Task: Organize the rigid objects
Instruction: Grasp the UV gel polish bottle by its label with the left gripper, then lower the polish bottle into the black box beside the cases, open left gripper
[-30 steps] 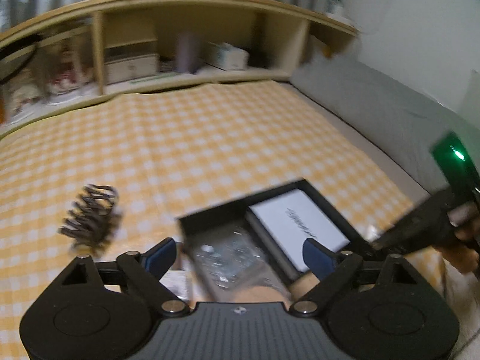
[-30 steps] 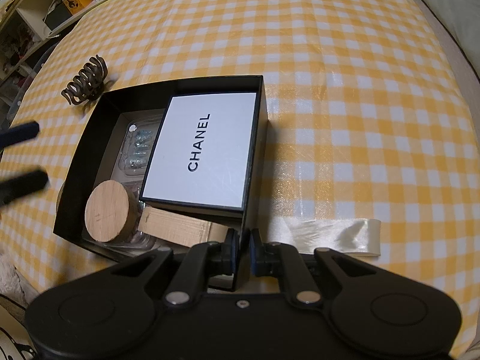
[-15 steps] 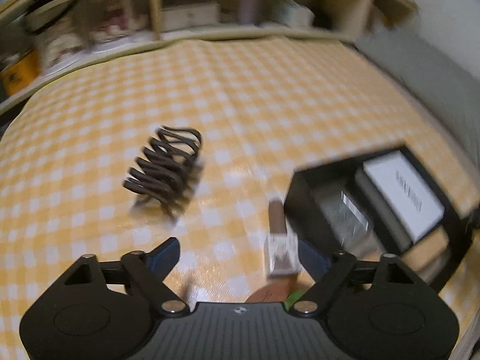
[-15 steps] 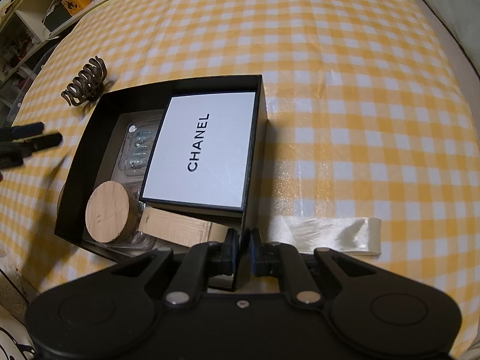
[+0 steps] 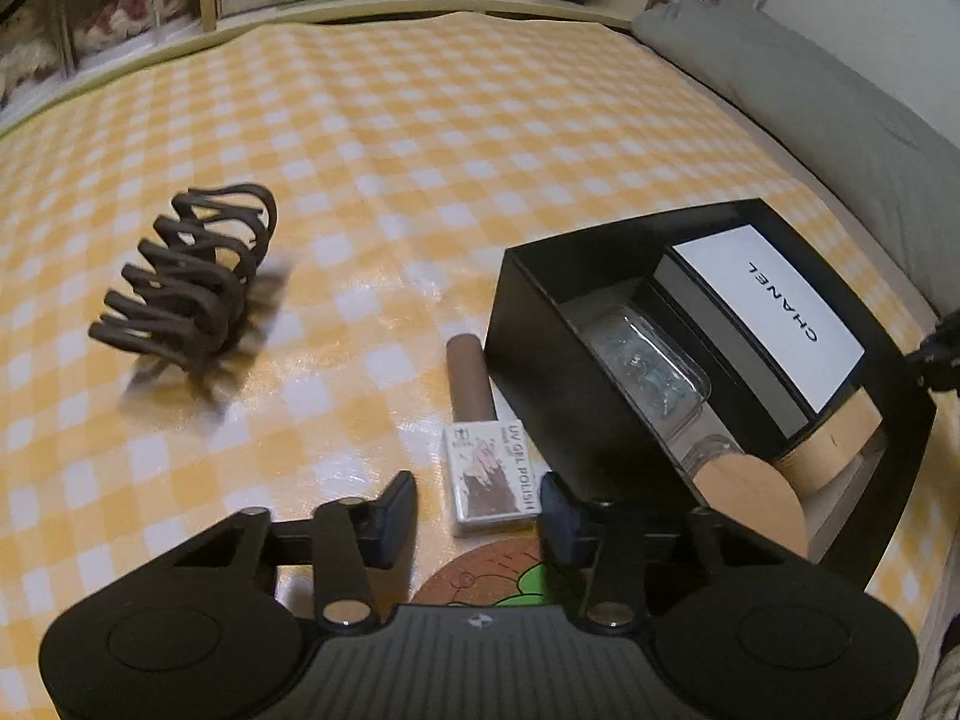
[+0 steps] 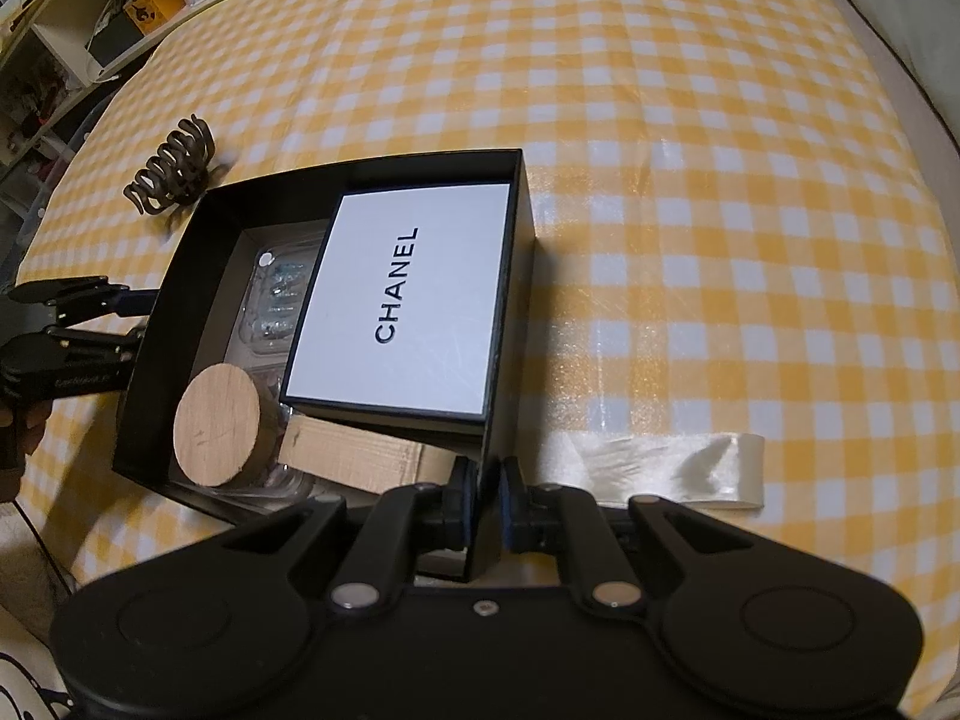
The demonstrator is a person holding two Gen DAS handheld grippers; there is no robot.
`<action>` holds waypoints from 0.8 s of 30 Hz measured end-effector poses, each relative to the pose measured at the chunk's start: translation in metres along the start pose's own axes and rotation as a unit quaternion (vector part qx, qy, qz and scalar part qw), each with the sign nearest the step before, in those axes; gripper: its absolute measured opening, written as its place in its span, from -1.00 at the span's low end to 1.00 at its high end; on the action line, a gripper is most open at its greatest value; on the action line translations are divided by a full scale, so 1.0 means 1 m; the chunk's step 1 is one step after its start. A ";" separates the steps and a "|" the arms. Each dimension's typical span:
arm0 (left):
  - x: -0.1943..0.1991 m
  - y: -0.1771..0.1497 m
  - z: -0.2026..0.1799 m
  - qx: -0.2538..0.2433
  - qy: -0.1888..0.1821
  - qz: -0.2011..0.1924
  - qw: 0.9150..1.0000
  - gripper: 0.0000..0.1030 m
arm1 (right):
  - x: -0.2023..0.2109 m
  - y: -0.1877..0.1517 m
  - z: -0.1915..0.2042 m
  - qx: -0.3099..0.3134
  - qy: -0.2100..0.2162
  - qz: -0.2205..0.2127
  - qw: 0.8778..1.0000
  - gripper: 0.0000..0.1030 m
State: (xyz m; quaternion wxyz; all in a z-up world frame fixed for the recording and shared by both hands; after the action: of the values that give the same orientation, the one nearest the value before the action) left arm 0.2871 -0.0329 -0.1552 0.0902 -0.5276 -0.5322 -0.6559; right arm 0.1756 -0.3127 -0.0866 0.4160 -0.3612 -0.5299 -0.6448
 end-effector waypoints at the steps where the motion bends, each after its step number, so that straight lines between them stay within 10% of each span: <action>1: -0.001 0.000 0.001 0.004 -0.001 0.003 1.000 -0.34 | 0.000 0.000 0.000 0.000 0.001 0.000 1.000 -0.81; 10: 0.014 0.001 0.015 -0.013 0.089 0.065 0.994 -0.35 | 0.001 0.000 0.000 0.000 0.001 0.000 1.000 -0.81; 24: 0.003 0.005 0.023 0.046 0.144 0.048 0.987 -0.37 | 0.000 0.000 -0.001 0.000 0.001 0.000 1.000 -0.81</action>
State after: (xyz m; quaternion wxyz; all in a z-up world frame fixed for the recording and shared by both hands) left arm 0.3029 -0.0156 -0.1523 0.2214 -0.4482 -0.5175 -0.6945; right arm 0.1753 -0.3135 -0.0864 0.4167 -0.3608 -0.5289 -0.6453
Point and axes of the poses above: each gripper's, at about its wrist camera, not at the fingertips, and x roughly against the way its jaws point, z to its left, y to its top, the point moved 4 cm from there along -x, roughly the way its jaws point, and after that the axes turned 4 degrees about -z, right-handed, at the moved point
